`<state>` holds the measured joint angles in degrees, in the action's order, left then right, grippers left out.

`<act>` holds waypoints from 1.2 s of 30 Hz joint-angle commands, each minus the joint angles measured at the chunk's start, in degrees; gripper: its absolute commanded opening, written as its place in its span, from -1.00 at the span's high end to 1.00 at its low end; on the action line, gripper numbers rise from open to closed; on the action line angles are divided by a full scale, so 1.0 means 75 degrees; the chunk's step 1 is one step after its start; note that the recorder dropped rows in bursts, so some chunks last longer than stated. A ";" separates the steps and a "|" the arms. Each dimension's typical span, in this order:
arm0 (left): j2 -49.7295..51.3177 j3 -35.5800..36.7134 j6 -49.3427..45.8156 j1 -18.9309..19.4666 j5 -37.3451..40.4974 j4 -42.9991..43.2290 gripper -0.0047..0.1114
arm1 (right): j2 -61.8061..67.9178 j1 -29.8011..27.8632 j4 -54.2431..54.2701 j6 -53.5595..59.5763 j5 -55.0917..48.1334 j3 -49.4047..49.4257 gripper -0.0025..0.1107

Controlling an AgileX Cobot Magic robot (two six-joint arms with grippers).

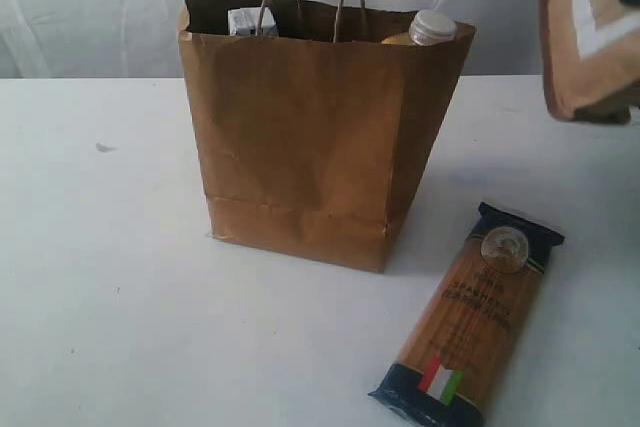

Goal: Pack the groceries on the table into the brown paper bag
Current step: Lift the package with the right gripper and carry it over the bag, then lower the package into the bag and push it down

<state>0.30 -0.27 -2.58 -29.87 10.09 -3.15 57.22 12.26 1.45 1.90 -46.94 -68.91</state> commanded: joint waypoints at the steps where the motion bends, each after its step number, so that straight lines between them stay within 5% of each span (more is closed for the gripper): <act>1: -0.0040 0.0036 -0.0027 0.0005 0.0027 0.0010 0.92 | 0.0606 -0.0038 0.0263 0.0614 0.0346 -0.1151 0.96; 14: -0.0040 0.0036 -0.0027 0.0005 0.0027 0.0010 0.92 | 0.2800 0.0994 0.1038 0.2327 0.0125 -0.3213 0.96; 36: -0.0040 0.0036 -0.0027 0.0005 0.0027 0.0010 0.92 | 0.4636 0.2638 -0.0887 0.2520 0.0032 -0.4762 0.96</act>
<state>0.30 -0.27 -2.58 -29.87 10.09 -3.15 92.06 30.93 -4.19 20.50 -48.27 -103.69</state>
